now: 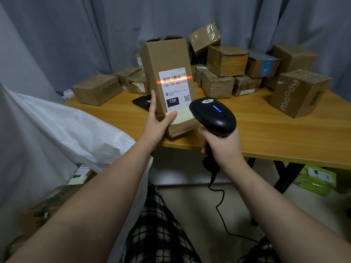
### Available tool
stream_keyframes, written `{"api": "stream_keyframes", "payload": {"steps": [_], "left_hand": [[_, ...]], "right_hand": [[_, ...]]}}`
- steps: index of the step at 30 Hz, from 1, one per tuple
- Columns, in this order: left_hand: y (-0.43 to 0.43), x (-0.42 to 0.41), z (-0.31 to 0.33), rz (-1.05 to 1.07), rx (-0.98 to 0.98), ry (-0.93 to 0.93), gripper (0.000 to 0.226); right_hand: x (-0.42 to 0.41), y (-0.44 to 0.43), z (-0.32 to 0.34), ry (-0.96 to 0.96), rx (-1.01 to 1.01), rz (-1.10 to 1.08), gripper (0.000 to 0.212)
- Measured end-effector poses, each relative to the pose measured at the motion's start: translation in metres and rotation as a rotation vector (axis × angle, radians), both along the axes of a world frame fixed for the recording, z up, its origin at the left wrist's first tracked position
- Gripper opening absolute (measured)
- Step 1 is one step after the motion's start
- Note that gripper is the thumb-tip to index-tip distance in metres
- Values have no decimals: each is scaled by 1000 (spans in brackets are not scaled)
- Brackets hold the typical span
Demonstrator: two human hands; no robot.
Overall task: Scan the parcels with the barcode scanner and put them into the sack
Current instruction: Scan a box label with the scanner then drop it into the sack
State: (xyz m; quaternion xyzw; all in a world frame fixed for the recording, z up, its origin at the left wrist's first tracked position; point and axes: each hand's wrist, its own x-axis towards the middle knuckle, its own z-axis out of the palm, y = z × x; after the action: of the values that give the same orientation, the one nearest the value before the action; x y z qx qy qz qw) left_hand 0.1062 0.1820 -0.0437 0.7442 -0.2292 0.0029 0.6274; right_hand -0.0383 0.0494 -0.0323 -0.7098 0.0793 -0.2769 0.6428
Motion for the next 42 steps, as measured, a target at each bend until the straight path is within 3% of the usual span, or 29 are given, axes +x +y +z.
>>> {"api": "stream_keyframes", "payload": {"steps": [7, 13, 17, 22, 26, 29, 33, 38, 42], "left_hand": [[-3, -17, -2, 80, -46, -33, 87], [16, -44, 7, 109, -141, -121, 83], [58, -57, 13, 184, -141, -187, 80], [151, -69, 10, 362, -65, -121, 82], [227, -96, 7, 654, 148, -67, 74], [271, -112, 7, 804, 530, -55, 72], [294, -116, -3, 823, 1001, 81, 75], [278, -91, -22, 597, 1133, 361, 81], [266, -48, -37, 583, 1193, 459, 77]], "right_hand": [[2, -1, 4, -35, -12, 9, 15], [12, 15, 25, -127, -1, 77, 30], [28, 53, 32, -138, -5, 159, 31], [46, 123, 28, -24, -12, 346, 33], [58, 179, 17, 124, -113, 498, 30], [62, 200, 6, 206, -185, 528, 29], [69, 202, -11, 296, -264, 492, 27], [75, 188, -22, 362, -279, 416, 19], [76, 172, -27, 351, -299, 383, 21]]}}
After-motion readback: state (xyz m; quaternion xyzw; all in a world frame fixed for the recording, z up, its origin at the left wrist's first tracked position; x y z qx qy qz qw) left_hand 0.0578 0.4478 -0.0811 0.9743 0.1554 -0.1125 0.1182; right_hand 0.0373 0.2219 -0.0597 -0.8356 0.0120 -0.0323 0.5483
